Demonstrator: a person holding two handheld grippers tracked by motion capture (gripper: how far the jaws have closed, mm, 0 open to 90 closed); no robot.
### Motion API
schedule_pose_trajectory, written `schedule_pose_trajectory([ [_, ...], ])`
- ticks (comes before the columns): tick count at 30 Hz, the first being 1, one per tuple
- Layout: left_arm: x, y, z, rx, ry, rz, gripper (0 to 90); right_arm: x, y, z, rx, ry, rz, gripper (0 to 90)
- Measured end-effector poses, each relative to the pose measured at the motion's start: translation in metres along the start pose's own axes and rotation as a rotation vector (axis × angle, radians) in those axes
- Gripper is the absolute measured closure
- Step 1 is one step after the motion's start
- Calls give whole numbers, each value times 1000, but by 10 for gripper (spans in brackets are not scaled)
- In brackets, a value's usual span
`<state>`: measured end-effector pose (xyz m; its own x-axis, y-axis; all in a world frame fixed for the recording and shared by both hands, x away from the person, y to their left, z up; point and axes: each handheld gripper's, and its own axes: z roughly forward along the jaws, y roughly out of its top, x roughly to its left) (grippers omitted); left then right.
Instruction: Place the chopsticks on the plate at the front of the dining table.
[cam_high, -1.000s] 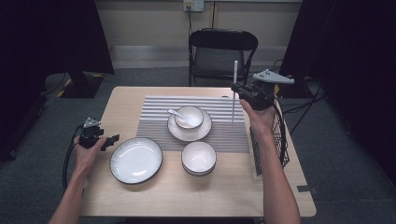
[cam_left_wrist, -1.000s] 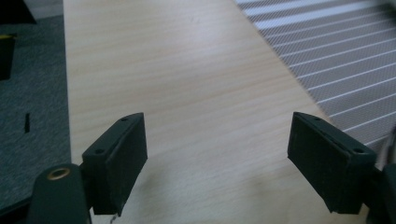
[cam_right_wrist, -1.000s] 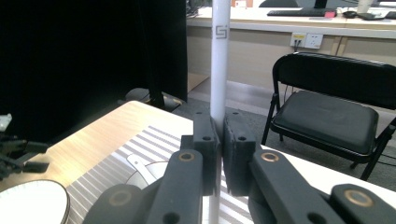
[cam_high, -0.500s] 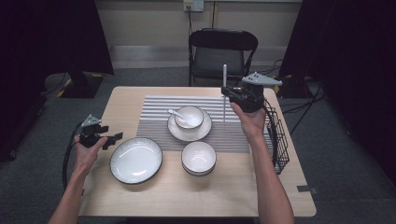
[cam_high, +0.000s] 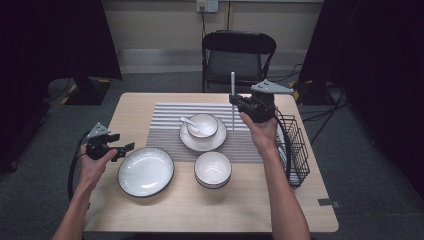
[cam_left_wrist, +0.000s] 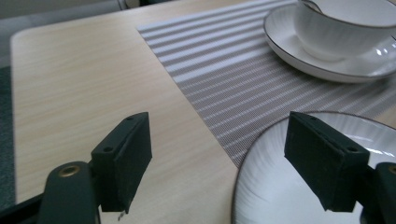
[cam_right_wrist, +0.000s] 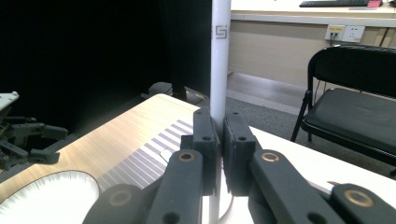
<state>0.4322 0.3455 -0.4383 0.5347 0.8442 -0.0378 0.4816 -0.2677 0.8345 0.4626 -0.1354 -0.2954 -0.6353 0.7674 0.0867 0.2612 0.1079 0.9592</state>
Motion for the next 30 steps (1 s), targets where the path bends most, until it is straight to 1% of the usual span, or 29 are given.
schedule_pose_trajectory([
  [1, -3, 1, -1, -2, -10, 4, 222, 1, 0, 1, -1, 2, 0, 855],
  [2, -7, 3, -4, -21, -27, 12, 222, 4, 0, 2, -5, 8, -3, 855],
  [3, -7, 3, -4, -21, -27, 12, 233, 5, 0, 3, -6, 13, -6, 855],
  [4, -12, 6, -7, -37, -39, 16, 243, 7, 0, 4, -6, 15, -7, 855],
  [5, -15, 7, -8, -44, -40, 25, 240, 8, 0, 4, -7, 19, -6, 855],
  [6, -18, 8, -8, -52, -47, 22, 238, 10, 1, 5, -10, 24, -7, 855],
  [8, -24, 10, -8, -49, -69, 32, 255, 13, 1, 7, -11, 31, -10, 855],
  [10, -30, 13, -8, -51, -75, 48, 270, 16, 2, 9, -14, 42, -13, 855],
  [11, -31, 15, -7, -44, -99, 52, 270, 17, 3, 9, -18, 47, -10, 855],
  [12, -34, 16, -7, -52, -105, 53, 270, 19, 4, 10, -20, 54, -8, 855],
  [13, -37, 18, -7, -63, -101, 60, 271, 20, 5, 11, -22, 60, -8, 855],
  [15, -43, 22, -8, -80, -132, 67, 275, 24, 6, 13, -25, 72, -9, 855],
  [16, -43, 22, -8, -80, -132, 67, 275, 24, 6, 13, -25, 72, -9, 855],
  [17, -47, 24, -9, -95, -135, 86, 275, 25, 6, 14, -23, 81, -6, 856],
  [18, -49, 26, -10, -100, -141, 97, 275, 28, 7, 16, -22, 91, -3, 856],
  [21, -56, 30, -6, -112, -174, 87, 273, 34, 6, 20, -15, 107, -6, 856],
  [22, -57, 30, -5, -112, -193, 83, 271, 35, 5, 21, -16, 111, -4, 855],
  [23, -59, 30, -2, -109, -198, 91, 271, 37, 5, 22, -18, 115, -4, 856],
  [25, -61, 30, 0, -104, -196, 93, 273, 38, 5, 23, -15, 117, -5, 855],
  [26, -63, 30, 1, -102, -205, 92, 271, 40, 4, 26, -12, 126, -5, 855],
  [27, -66, 31, 4, -105, -213, 100, 272, 42, 3, 28, -10, 130, -5, 855],
  [29, -68, 33, 6, -115, -224, 109, 275, 45, 2, 31, -10, 133, -12, 855],
  [30, -68, 33, 7, -126, -241, 109, 277, 46, 2, 33, -9, 139, -12, 855],
])
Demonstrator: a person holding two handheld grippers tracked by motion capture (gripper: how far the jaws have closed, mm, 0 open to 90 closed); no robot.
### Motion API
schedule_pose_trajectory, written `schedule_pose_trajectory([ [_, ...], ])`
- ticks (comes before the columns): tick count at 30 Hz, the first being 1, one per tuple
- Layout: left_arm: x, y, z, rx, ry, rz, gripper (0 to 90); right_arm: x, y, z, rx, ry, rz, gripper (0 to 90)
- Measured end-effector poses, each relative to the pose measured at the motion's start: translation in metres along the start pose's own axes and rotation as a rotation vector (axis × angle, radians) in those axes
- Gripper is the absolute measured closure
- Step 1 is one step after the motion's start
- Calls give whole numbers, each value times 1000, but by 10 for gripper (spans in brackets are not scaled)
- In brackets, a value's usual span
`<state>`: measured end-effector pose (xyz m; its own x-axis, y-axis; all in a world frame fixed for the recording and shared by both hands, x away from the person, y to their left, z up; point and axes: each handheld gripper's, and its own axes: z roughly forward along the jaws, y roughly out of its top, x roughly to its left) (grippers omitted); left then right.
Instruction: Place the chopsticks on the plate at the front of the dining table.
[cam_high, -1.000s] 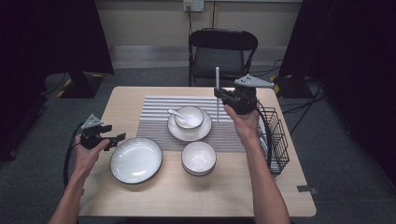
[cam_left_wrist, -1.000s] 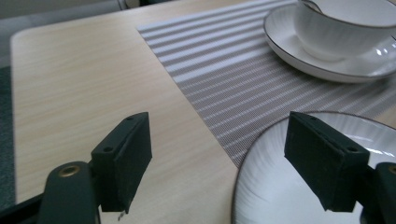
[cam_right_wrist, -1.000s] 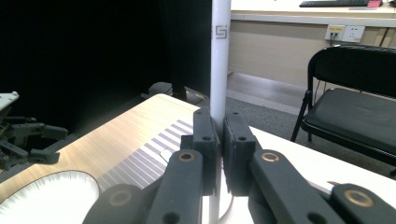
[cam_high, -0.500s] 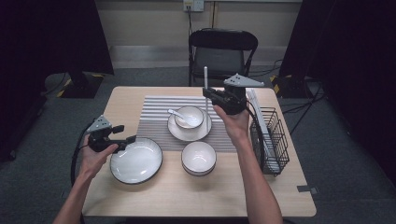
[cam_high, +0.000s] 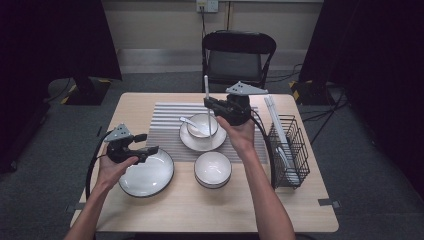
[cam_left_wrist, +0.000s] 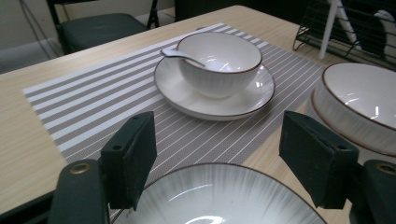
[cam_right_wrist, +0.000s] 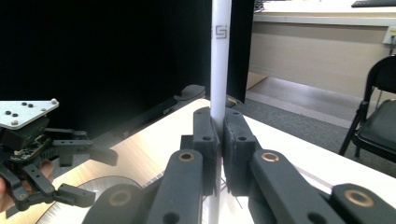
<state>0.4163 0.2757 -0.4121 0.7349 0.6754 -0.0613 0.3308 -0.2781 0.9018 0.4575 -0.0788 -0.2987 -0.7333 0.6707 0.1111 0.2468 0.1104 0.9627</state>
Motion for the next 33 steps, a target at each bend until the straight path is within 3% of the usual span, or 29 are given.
schedule_pose_trajectory([
  [8, -2, 2, 10, -17, -22, -2, 297, 8, 1, 9, 4, 21, -6, 855],
  [10, 0, 4, 14, -10, -41, -27, 317, 11, 1, 11, 6, 27, -11, 855],
  [12, 0, 5, 17, -12, -31, -31, 339, 13, 0, 13, 9, 31, -6, 855],
  [14, -1, 8, 19, -22, -49, -33, 339, 15, -1, 15, 8, 36, -6, 855],
  [21, -10, 18, 23, -40, -52, -12, 344, 23, -2, 25, 7, 66, -2, 855],
  [26, -13, 19, 26, -36, -69, 1, 370, 29, -3, 31, 17, 77, -7, 855],
  [29, -14, 19, 27, -50, -85, -12, 383, 32, -2, 35, 14, 83, -8, 855],
  [33, -16, 21, 28, -57, -80, 5, 399, 38, -1, 41, 21, 98, -17, 855],
])
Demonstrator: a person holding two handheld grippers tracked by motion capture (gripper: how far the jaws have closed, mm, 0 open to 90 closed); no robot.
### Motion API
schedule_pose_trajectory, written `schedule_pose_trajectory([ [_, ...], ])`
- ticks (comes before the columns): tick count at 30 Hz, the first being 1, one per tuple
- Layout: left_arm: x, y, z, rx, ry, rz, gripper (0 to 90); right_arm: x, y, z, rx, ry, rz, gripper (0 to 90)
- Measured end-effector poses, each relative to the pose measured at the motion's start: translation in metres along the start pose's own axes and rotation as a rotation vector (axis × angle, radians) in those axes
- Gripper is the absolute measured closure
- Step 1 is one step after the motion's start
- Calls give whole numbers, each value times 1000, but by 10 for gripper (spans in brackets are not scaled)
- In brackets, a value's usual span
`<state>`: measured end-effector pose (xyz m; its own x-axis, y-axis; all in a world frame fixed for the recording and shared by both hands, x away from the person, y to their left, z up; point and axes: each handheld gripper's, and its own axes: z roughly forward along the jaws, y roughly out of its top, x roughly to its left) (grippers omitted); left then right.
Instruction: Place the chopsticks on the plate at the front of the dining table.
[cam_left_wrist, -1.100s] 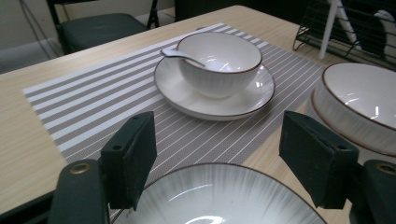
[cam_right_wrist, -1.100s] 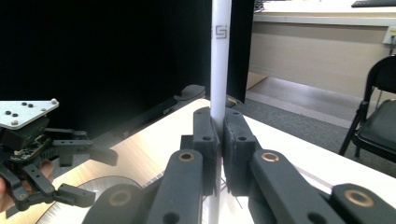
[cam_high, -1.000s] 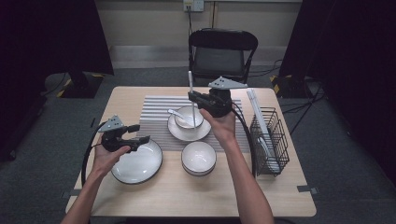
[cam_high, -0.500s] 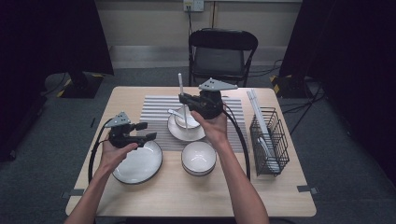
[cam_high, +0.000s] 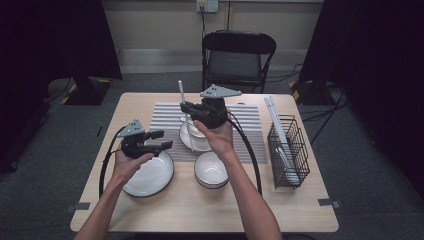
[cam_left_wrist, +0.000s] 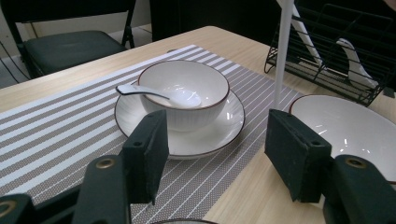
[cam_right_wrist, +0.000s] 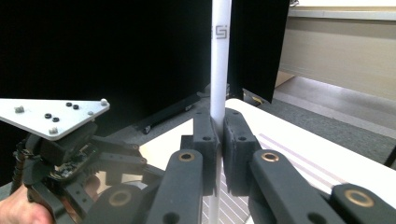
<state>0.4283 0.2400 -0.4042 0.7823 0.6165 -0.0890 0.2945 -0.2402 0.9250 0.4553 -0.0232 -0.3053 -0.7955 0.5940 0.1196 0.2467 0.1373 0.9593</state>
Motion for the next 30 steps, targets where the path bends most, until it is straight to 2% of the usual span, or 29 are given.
schedule_pose_trajectory([
  [3, -1, 2, -1, -18, 0, -12, 377, 3, 1, 4, -3, 10, -2, 855],
  [6, -2, 5, 0, -22, 3, 2, 373, 8, 1, 9, -6, 21, -2, 855],
  [8, -3, 9, 2, -21, -15, 9, 393, 11, 2, 14, -3, 30, -2, 855],
  [12, -10, 15, 10, -12, -48, 48, 406, 19, 5, 23, -3, 52, -8, 855],
  [14, -11, 15, 12, -20, -54, 44, 426, 21, 5, 26, -1, 58, -7, 855],
  [16, -11, 13, 14, -28, -67, 41, 476, 23, 4, 28, -1, 66, -7, 855],
  [19, -11, 13, 15, -23, -60, 55, 573, 26, 4, 31, -4, 74, -5, 855],
  [21, -11, 13, 15, -31, -68, 46, 629, 27, 4, 32, -6, 73, -1, 855],
  [22, -10, 13, 15, -35, -66, 47, 629, 28, 5, 32, -16, 80, 2, 855],
  [23, -10, 12, 15, -42, -63, 48, 685, 33, 8, 35, -20, 89, -9, 855],
  [24, -9, 12, 13, -42, -79, 35, 702, 35, 9, 36, -19, 93, -16, 855],
  [25, -8, 12, 13, -46, -73, 42, 739, 36, 10, 37, -22, 98, -15, 855],
  [26, -8, 11, 13, -59, -70, 25, 757, 37, 11, 37, -26, 100, -13, 855],
  [30, -5, 9, 11, -48, -82, 17, 770, 37, 10, 38, -22, 99, -15, 855],
])
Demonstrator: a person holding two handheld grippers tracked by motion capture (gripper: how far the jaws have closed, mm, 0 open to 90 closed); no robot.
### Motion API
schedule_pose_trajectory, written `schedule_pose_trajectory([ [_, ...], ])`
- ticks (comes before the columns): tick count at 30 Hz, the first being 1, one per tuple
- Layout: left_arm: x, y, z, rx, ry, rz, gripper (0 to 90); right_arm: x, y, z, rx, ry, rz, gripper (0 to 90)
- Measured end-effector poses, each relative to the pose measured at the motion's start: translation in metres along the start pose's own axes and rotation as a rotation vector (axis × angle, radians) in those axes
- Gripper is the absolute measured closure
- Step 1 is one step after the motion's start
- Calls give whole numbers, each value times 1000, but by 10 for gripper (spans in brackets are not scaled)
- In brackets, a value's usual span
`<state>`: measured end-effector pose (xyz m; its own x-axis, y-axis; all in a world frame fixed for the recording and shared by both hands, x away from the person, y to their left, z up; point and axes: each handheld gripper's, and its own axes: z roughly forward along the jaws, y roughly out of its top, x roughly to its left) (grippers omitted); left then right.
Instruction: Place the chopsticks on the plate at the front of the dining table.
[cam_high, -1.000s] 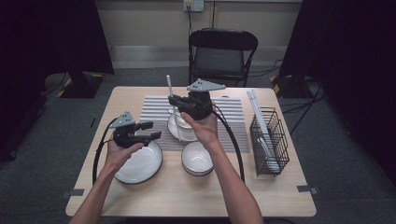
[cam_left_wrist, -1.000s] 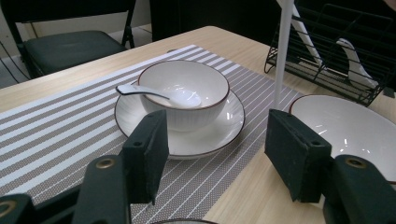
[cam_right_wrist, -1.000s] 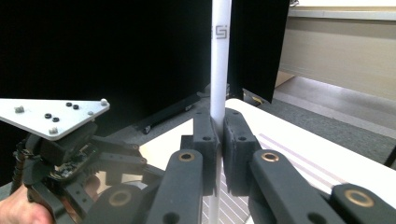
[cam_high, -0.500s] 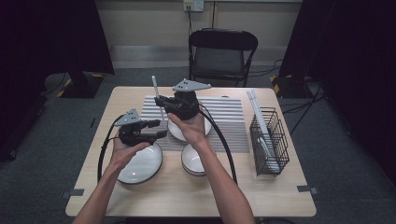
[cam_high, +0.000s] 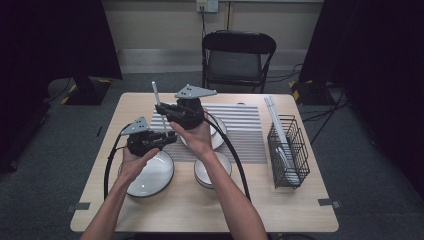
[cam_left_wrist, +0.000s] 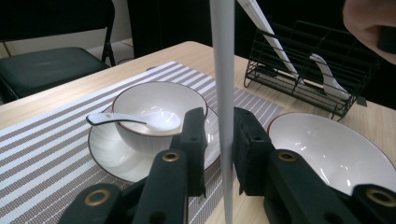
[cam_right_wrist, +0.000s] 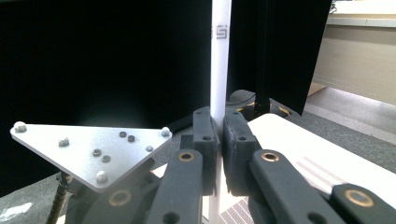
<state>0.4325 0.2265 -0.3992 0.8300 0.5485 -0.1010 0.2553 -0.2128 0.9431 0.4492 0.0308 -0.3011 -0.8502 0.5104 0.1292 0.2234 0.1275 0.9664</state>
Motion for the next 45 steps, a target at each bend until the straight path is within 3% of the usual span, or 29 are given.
schedule_pose_trajectory([
  [6, 4, -1, -5, -2, -1, -14, 857, -1, -3, -1, 2, 0, 6, 855],
  [15, 7, -4, -6, -12, -8, -20, 860, -3, -4, -1, 15, 11, -11, 843],
  [21, 8, -4, -7, -13, 6, -18, 861, -5, -11, 2, 38, 5, -23, 757],
  [22, 9, -5, -8, -29, -3, -37, 861, -5, -12, 2, 43, -1, -27, 738],
  [24, 10, -5, -10, -23, 10, -32, 861, -4, -13, 3, 45, 12, -42, 734],
  [25, 10, -5, -10, -29, -3, -42, 861, -3, -14, 4, 46, 15, -43, 722],
  [30, 13, -6, -13, -24, 8, -36, 862, -5, -18, 8, 59, -2, -48, 703],
  [32, 14, -6, -14, -38, -9, -70, 861, -6, -18, 8, 55, -2, -46, 706],
  [33, 13, -6, -14, -19, 12, -49, 862, -6, -18, 7, 52, -4, -44, 706],
  [35, 13, -7, -13, -22, -4, -67, 862, -7, -18, 7, 57, -5, -42, 705],
  [37, 13, -7, -12, -11, 8, -58, 862, -10, -19, 7, 58, -12, -37, 701],
  [40, 13, -7, -11, -7, 2, -59, 862, -11, -20, 6, 55, -20, -27, 696],
  [42, 15, -9, -11, -16, -22, -83, 862, -13, -22, 6, 59, -31, -30, 688],
  [45, 16, -12, -11, -4, -3, -78, 861, -15, -24, 5, 62, -47, -31, 665],
])
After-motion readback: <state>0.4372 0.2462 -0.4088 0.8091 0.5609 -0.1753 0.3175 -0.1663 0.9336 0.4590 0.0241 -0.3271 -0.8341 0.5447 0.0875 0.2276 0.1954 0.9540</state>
